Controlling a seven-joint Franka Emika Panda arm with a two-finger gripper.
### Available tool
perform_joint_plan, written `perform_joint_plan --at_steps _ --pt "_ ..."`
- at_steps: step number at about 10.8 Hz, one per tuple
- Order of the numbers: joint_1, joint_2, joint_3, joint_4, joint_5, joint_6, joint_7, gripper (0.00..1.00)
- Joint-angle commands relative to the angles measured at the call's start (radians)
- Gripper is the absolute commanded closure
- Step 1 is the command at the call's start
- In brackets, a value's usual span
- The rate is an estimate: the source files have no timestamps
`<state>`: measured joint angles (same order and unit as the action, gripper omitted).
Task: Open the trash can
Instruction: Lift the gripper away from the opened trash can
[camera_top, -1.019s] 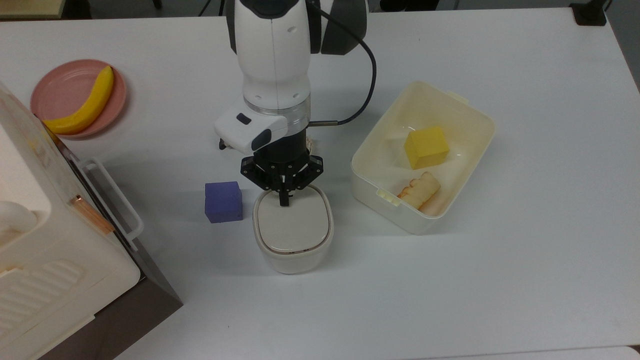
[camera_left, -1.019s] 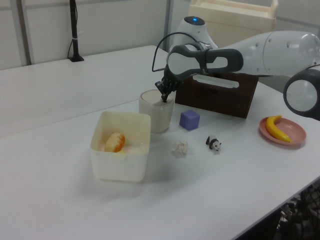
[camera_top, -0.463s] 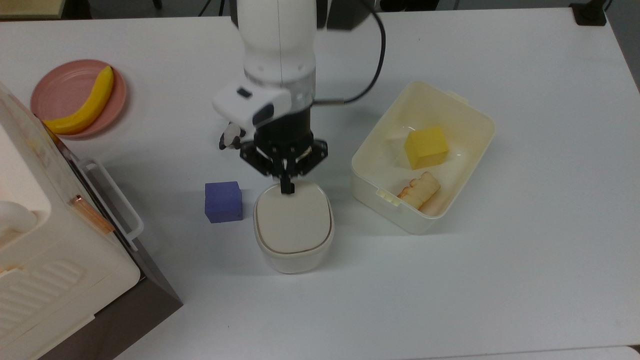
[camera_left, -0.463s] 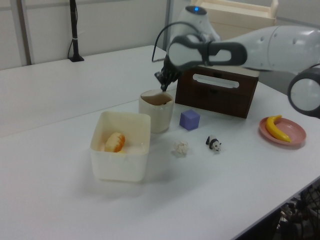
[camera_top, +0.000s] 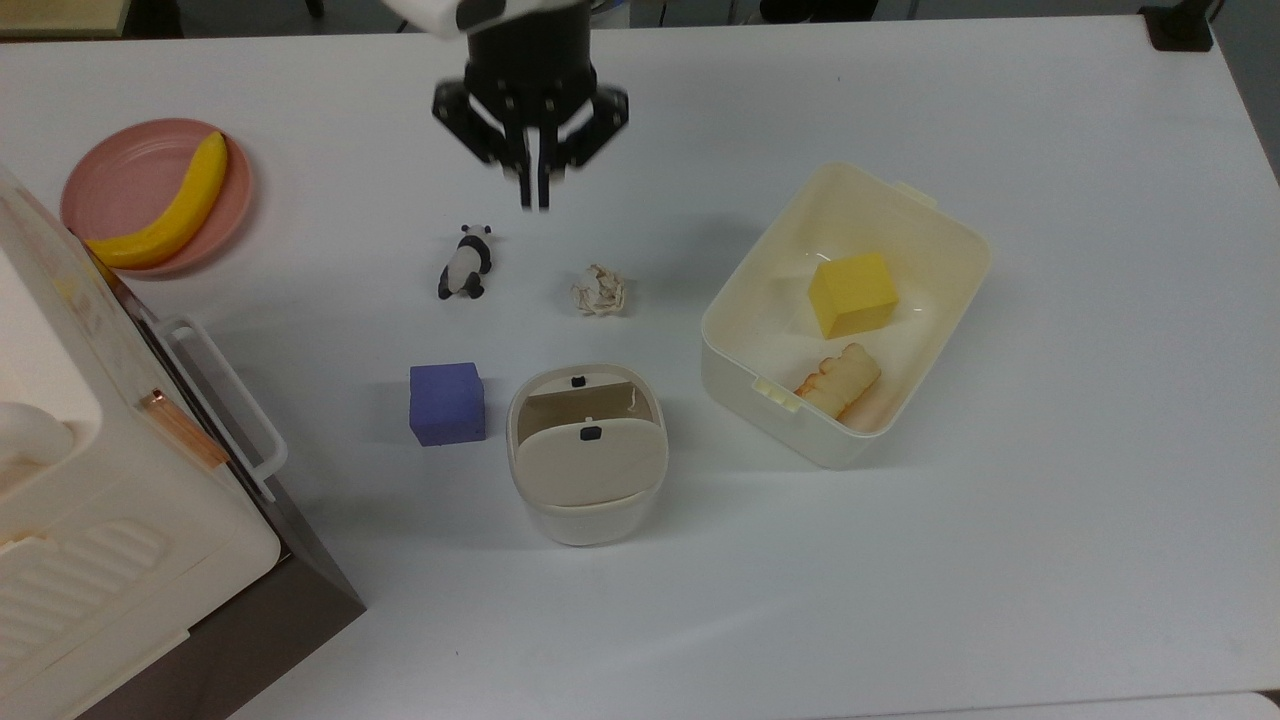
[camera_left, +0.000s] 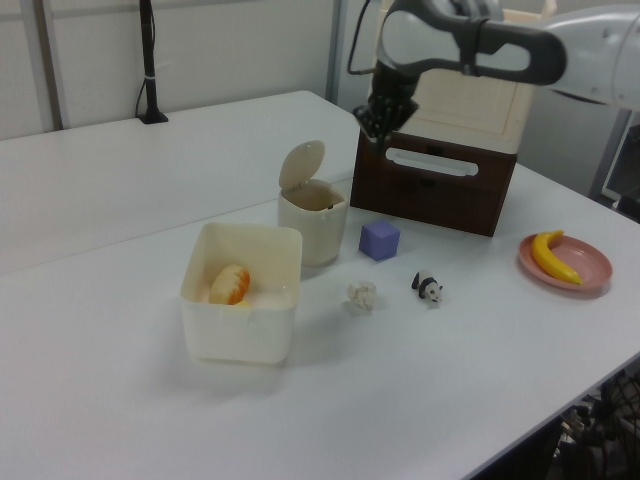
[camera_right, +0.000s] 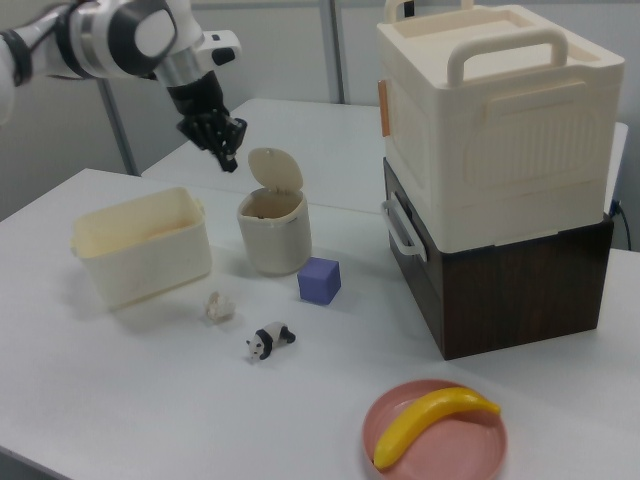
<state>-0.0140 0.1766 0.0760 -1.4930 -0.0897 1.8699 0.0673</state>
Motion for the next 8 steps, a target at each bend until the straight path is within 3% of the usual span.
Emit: perform_joint_plan --at_steps 1,4,8 --pt "0.003 -0.112 -0.015 -0.084 0.016 -0.2 -0.046 0.0" --pt "0.002 -0.126 -0.019 -0.085 0.019 -0.276 -0.101 0.0" --pt "0.005 -0.117 -0.053 -0.082 0.061 -0.269 -0.104 0.0"
